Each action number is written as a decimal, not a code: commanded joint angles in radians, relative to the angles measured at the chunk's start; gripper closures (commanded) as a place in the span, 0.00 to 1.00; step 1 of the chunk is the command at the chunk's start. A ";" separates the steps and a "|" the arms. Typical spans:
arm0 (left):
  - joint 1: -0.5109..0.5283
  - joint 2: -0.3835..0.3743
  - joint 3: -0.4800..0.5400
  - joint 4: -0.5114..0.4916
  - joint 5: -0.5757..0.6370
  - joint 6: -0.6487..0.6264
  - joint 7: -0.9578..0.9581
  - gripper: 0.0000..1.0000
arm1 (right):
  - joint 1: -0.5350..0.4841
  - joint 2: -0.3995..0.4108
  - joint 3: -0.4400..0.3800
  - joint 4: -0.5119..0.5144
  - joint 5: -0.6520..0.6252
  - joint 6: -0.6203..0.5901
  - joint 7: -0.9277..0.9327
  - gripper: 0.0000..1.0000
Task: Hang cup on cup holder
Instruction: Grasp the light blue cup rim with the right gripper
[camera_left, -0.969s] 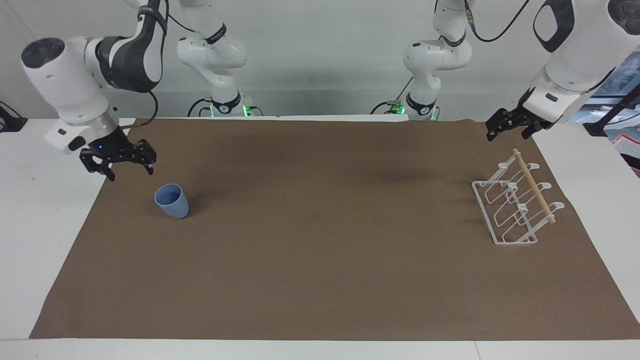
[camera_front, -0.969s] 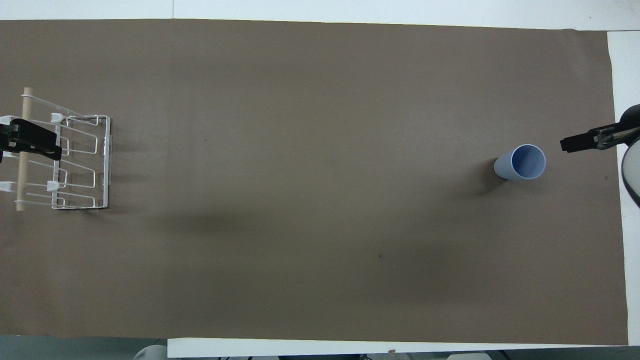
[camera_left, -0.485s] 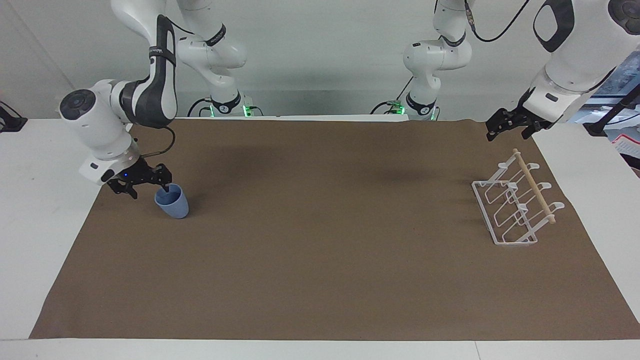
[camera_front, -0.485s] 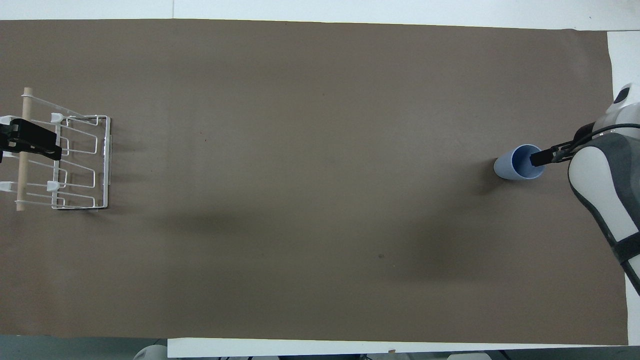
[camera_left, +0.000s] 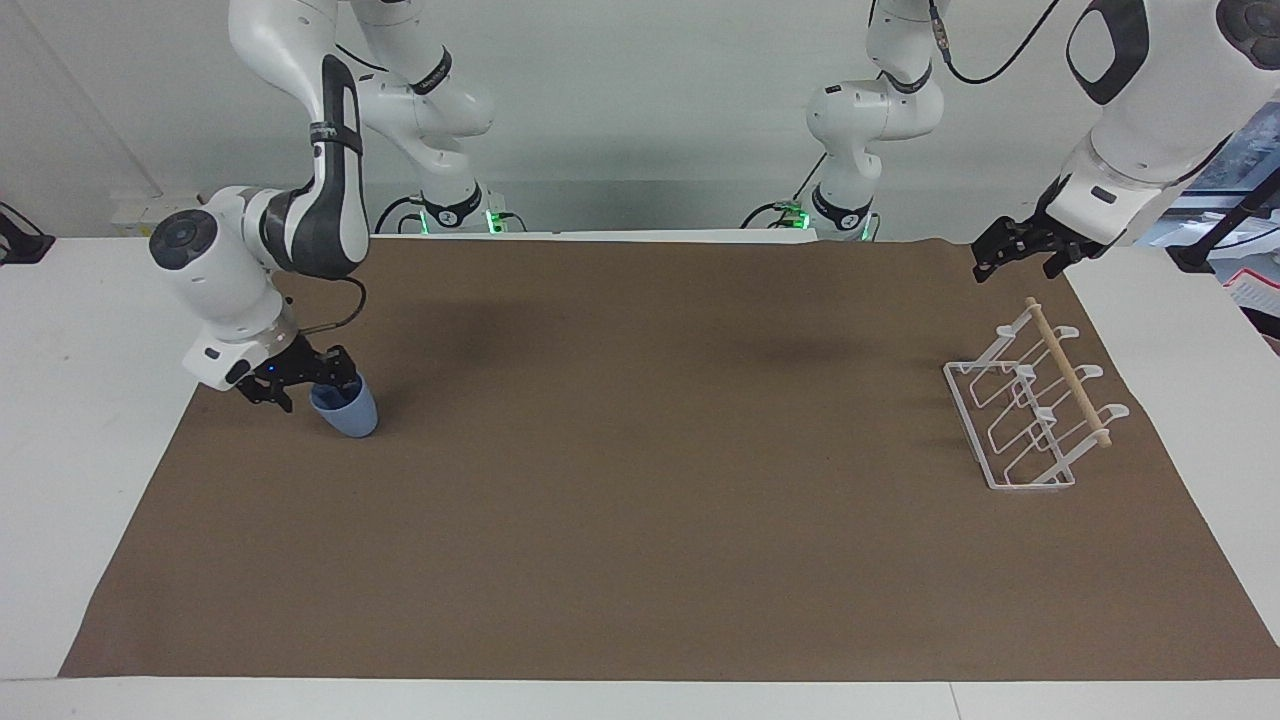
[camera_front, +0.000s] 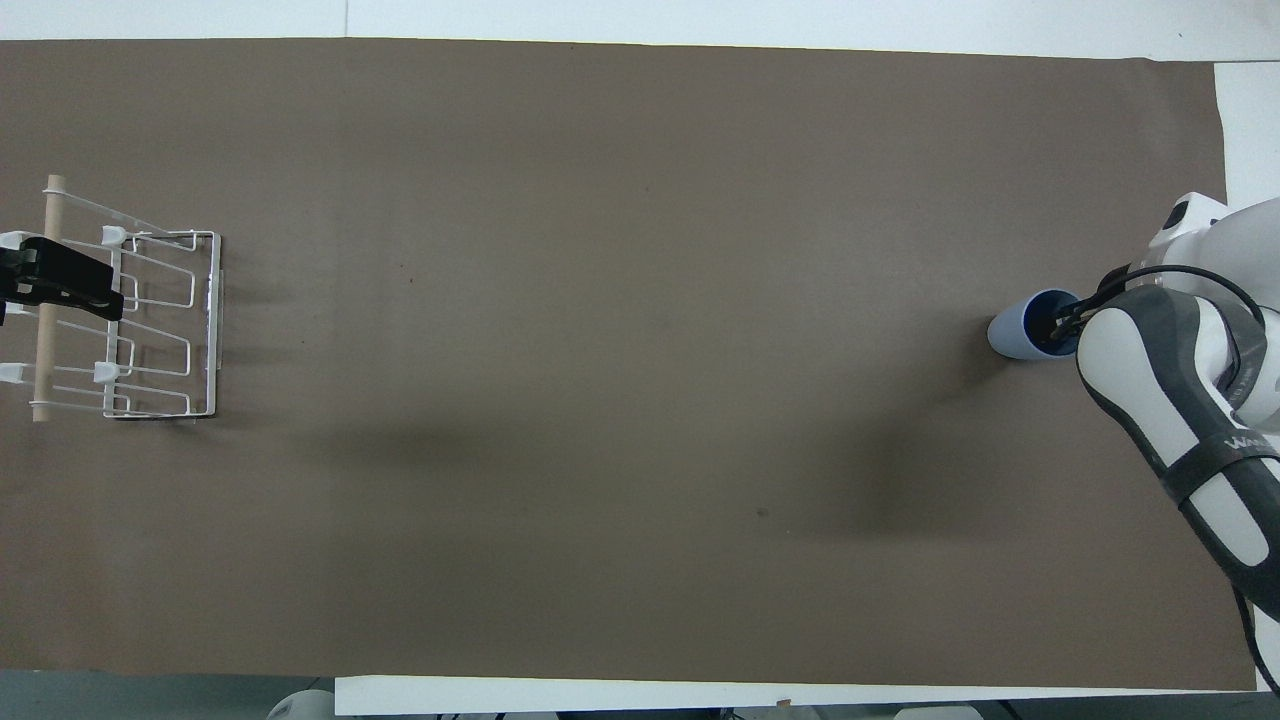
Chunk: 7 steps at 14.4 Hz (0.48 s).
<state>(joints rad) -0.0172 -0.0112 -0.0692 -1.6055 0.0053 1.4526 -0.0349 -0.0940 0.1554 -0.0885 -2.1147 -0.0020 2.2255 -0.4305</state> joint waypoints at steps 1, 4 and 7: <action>0.002 -0.024 0.005 -0.025 -0.004 0.002 0.001 0.00 | 0.008 -0.004 0.001 -0.010 0.017 0.003 -0.011 0.90; -0.004 -0.024 0.005 -0.024 -0.005 0.006 0.000 0.00 | 0.017 0.003 0.001 0.031 0.014 -0.064 -0.013 1.00; -0.006 -0.024 0.003 -0.024 -0.004 -0.004 0.000 0.00 | 0.020 0.013 0.009 0.129 0.014 -0.209 -0.019 1.00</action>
<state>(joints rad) -0.0192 -0.0113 -0.0706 -1.6055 0.0053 1.4529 -0.0349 -0.0701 0.1561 -0.0865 -2.0639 -0.0018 2.1096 -0.4305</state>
